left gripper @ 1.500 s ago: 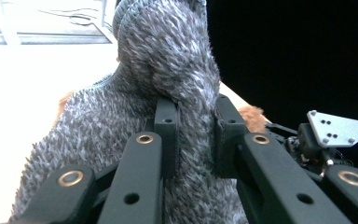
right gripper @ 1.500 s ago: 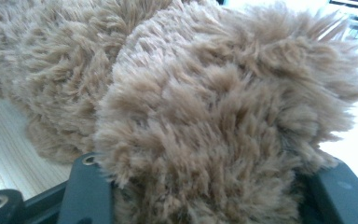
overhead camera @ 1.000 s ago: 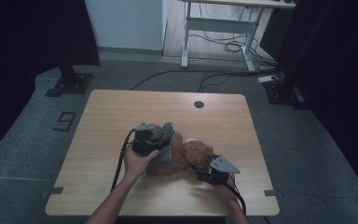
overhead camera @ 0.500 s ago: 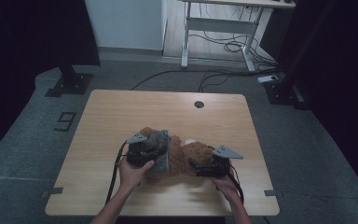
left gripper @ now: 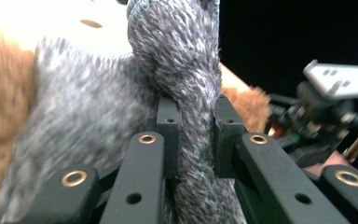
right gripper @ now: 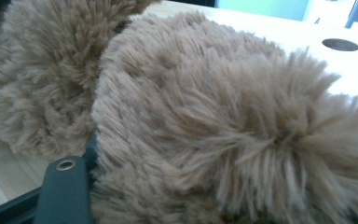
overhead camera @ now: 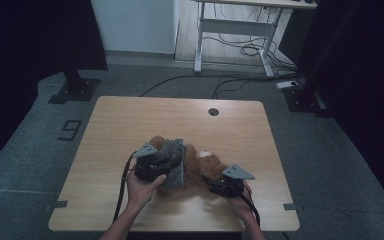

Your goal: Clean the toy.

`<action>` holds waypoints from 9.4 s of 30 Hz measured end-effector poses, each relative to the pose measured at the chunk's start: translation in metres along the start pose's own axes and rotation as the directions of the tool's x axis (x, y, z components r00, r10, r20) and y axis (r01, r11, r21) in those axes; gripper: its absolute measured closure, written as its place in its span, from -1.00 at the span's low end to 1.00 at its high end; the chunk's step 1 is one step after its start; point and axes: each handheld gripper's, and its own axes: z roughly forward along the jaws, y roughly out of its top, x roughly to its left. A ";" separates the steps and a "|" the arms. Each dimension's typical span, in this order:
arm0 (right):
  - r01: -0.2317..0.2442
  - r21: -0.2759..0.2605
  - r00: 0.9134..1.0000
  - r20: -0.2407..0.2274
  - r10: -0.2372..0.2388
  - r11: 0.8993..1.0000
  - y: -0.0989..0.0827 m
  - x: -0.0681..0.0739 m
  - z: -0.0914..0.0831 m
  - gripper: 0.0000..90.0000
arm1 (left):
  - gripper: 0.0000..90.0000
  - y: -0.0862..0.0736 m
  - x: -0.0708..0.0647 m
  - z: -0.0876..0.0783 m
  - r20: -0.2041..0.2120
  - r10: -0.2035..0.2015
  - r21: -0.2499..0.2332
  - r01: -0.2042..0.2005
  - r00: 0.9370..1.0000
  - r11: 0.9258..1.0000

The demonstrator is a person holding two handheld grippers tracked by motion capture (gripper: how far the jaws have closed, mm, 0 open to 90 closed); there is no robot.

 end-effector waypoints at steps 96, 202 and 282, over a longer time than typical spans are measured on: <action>0.049 -0.030 0.999 0.014 -0.048 0.998 -0.006 0.001 0.003 -0.25 | 0.71 0.012 0.027 -0.038 -0.288 0.171 0.075 -0.156 0.942 0.985; -0.014 0.004 1.000 -0.003 0.014 1.000 0.005 -0.017 0.009 -0.12 | 0.72 -0.041 0.084 0.010 -0.106 -0.210 0.156 0.225 0.972 0.962; -0.031 0.009 0.999 -0.037 0.031 0.999 -0.015 -0.026 0.000 -0.21 | 0.71 -0.075 0.090 0.005 -0.248 -0.030 0.253 0.095 0.968 0.963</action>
